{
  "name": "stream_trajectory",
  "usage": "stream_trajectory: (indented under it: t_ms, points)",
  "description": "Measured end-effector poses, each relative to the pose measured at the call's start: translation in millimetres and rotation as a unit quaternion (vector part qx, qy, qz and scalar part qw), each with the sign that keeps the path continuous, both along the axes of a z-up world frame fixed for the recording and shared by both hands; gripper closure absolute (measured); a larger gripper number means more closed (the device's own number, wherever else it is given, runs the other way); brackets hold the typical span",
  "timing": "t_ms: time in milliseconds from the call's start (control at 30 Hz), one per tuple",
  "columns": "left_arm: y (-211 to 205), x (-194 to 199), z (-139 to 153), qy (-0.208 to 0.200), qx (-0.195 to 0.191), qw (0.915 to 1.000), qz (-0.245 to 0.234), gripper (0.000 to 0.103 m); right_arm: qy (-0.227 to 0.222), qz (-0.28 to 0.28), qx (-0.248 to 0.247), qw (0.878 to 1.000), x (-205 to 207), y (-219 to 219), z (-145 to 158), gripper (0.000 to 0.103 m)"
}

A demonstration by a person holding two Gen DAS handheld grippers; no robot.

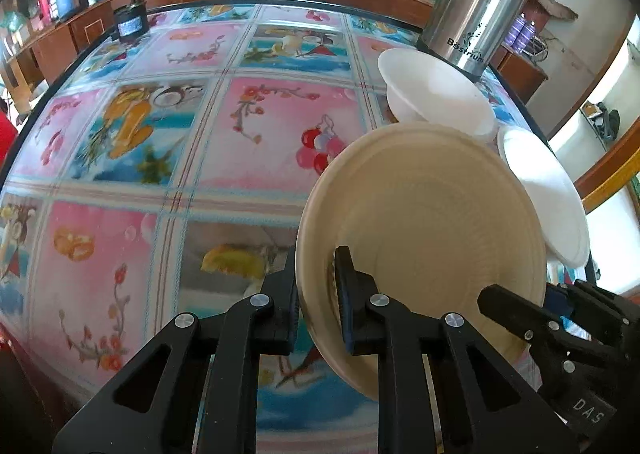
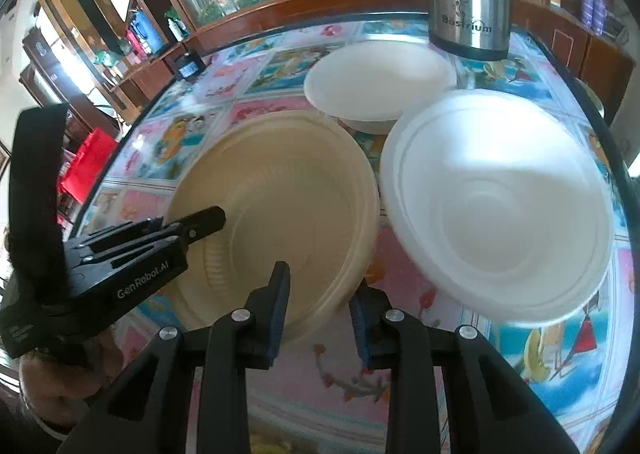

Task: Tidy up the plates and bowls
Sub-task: 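Carry the beige bowl with the right gripper and lower it into the green basin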

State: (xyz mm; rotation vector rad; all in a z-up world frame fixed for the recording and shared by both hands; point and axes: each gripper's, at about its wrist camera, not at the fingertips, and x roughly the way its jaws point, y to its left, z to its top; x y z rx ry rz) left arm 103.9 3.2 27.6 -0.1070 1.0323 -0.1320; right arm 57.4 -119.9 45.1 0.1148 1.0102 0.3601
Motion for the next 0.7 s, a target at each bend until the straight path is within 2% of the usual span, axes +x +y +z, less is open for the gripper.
stream_trajectory:
  t_ms: [400, 700]
  points:
    - [26, -55, 26, -0.016, 0.006, 0.9998, 0.014, 0.087, -0.014, 0.030, -0.003, 0.999, -39, 29, 20, 0.072]
    - [63, -96, 48, -0.028, -0.001, 0.9988, 0.040, 0.087, -0.036, 0.063, -0.020, 0.997, -68, 63, 42, 0.072]
